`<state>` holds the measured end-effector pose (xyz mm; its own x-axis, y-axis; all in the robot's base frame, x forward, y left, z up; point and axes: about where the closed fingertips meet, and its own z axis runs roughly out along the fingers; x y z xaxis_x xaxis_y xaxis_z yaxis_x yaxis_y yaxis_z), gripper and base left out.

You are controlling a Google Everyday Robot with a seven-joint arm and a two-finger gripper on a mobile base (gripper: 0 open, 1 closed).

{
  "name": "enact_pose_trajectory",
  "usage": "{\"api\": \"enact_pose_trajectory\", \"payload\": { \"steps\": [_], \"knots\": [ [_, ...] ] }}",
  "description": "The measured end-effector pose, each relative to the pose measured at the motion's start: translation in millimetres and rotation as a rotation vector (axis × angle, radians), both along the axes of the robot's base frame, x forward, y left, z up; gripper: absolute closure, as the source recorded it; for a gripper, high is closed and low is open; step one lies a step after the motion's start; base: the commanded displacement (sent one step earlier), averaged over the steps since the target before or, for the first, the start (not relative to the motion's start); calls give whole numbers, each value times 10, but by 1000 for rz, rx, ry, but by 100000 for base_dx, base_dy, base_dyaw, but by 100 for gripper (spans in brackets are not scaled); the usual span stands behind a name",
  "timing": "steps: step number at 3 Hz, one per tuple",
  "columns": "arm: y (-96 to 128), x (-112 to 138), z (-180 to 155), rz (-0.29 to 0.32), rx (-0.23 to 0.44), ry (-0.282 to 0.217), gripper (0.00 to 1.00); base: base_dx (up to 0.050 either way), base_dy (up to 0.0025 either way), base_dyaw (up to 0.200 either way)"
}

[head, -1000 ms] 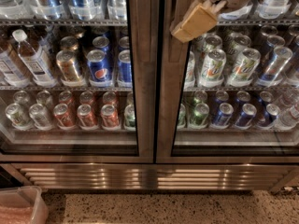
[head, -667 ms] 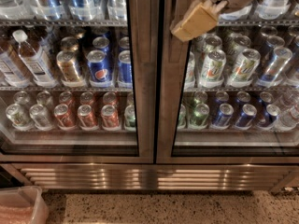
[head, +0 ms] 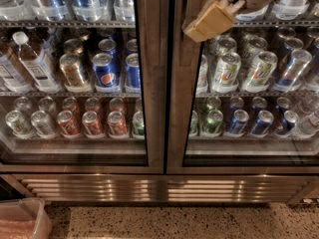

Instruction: Open right fridge door

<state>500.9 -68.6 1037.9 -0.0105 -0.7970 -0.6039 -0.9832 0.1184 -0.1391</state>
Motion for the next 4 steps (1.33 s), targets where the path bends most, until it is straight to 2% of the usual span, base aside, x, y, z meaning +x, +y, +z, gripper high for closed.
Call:
{"api": "enact_pose_trajectory", "payload": {
  "steps": [2, 4],
  "knots": [
    [-7, -74, 75, -48, 15, -11, 100, 0, 0, 0],
    [18, -43, 101, -54, 25, 0, 100, 0, 0, 0]
  ]
}}
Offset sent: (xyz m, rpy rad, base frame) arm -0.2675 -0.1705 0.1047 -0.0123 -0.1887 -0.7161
